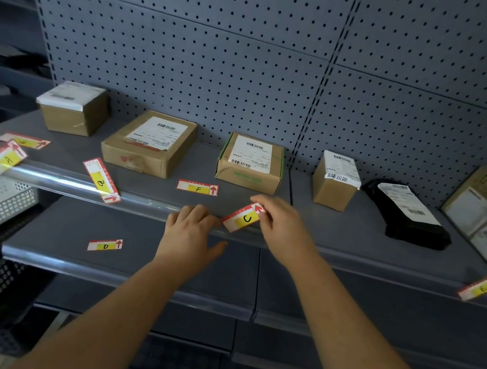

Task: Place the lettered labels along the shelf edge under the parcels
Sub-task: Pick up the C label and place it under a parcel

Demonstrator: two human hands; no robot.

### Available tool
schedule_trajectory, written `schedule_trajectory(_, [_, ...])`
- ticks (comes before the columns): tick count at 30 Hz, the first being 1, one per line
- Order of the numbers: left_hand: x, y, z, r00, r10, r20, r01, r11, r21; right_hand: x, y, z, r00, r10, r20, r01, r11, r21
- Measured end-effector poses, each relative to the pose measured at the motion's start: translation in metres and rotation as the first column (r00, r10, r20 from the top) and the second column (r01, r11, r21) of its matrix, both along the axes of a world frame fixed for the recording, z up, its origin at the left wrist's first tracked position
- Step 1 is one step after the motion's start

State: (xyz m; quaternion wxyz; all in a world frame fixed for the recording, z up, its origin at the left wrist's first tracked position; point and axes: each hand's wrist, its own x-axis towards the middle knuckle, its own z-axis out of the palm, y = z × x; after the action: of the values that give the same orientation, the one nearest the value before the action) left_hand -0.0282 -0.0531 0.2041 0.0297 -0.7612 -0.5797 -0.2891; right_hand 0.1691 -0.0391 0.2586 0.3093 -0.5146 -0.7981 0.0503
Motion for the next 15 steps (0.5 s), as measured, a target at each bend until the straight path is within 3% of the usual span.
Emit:
schedule_trajectory(10, [-0.002,-0.002,0.002,0.999,-0.035,-0.009,0.034,0.999,-0.041,-0.004,-0.001,-0.008,0.996,-0.017,0.090,0.025,0.996,-0.082])
schedule_trajectory(15, [-0.012,-0.013,0.005,0.997,-0.073,-0.001,0.073,0.995,-0.071,0.000,-0.015,-0.009,0.990,-0.108,-0.088,0.104,0.993,-0.047])
